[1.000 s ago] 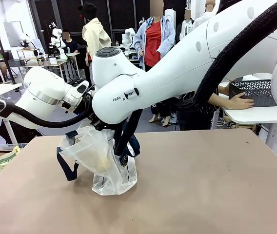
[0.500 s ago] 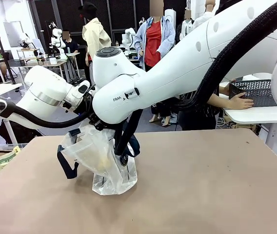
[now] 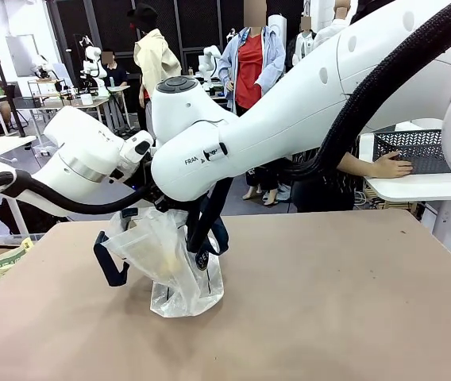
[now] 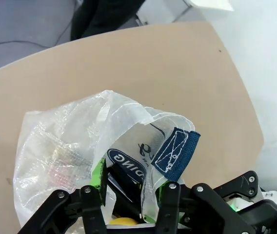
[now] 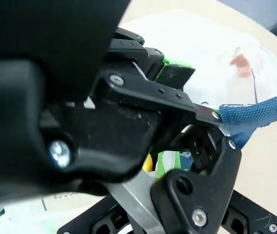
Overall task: Transfer purchased items from the store into the shopping bag.
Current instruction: Move the Reusable shopping bag to the right side of the table.
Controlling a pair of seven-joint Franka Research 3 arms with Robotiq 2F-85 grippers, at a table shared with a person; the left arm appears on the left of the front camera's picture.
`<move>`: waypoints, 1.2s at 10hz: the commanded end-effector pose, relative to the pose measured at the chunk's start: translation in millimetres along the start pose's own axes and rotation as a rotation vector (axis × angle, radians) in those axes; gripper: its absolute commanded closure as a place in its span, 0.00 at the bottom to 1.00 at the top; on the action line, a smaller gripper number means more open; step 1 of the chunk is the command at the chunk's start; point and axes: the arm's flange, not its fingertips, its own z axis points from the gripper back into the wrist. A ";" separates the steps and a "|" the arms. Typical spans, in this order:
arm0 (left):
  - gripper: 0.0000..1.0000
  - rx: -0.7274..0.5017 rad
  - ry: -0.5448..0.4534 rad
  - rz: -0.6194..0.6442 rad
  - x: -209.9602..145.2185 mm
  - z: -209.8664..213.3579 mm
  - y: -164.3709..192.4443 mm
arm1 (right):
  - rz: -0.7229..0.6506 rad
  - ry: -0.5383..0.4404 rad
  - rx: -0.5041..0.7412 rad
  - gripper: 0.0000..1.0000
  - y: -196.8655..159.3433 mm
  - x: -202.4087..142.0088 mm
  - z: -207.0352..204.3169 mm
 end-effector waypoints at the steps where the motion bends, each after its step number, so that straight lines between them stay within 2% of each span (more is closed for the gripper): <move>1: 0.50 0.100 -0.021 0.006 -9.8 1.2 -7.3 | 0.006 0.004 -0.011 1.00 -3.0 -5.4 -2.0; 3: 0.50 0.093 -0.034 -0.024 -15.5 7.3 -17.2 | 0.003 0.005 -0.012 1.00 -4.7 -5.1 -3.1; 9: 0.50 0.243 -0.189 -0.155 -40.3 23.3 -51.7 | -0.005 0.020 -0.013 1.00 -6.9 -4.9 -6.1; 12: 0.50 0.299 -0.245 -0.137 -33.3 31.9 -46.1 | -0.006 0.016 -0.018 1.00 -10.2 -6.2 -4.6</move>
